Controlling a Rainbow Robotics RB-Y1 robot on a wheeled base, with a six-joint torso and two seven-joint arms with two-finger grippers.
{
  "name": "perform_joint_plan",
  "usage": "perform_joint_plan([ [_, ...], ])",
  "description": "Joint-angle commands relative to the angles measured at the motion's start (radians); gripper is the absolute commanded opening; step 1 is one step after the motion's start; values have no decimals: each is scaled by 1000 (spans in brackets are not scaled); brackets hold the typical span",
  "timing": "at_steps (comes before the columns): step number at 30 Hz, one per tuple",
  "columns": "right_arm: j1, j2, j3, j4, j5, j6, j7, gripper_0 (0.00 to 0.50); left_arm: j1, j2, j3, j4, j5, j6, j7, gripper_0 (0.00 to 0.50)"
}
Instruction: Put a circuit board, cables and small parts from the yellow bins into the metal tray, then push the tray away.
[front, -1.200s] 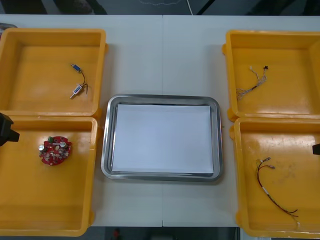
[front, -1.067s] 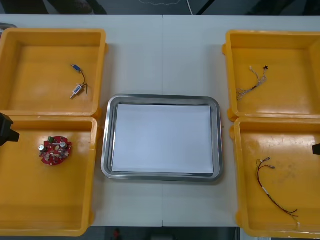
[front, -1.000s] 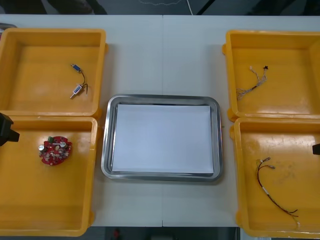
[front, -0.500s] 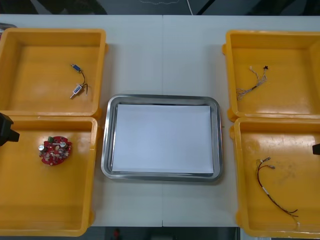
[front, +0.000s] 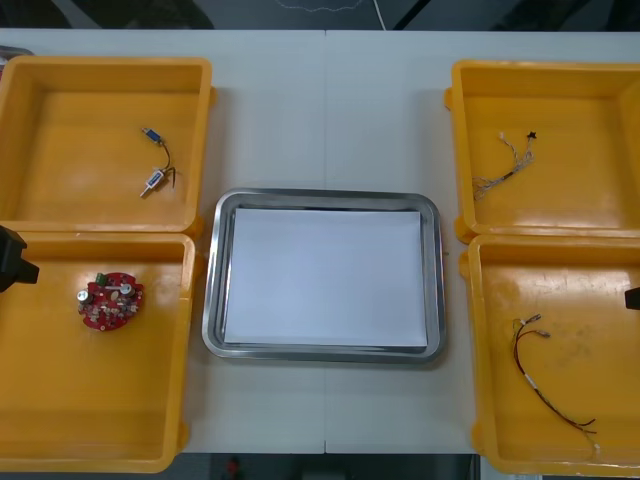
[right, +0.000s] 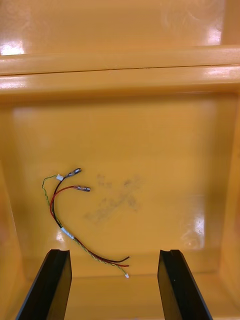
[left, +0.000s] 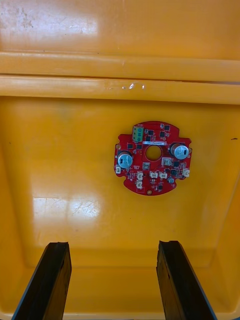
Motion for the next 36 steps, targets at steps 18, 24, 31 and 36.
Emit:
perform_joint_plan([
  [18, -10, -37, 3, -14, -7, 3, -43, 500, 17, 40, 21, -27, 7, 6, -52, 500],
  [24, -10, -37, 3, -14, -7, 3, -43, 500, 17, 40, 21, -27, 7, 6, -52, 500],
  [31, -10, -37, 3, -14, -7, 3, -43, 500, 17, 40, 21, -27, 7, 6, -52, 500],
  [36, -10, -37, 3, -14, -7, 3, -43, 500, 17, 40, 21, -27, 7, 6, -52, 500],
])
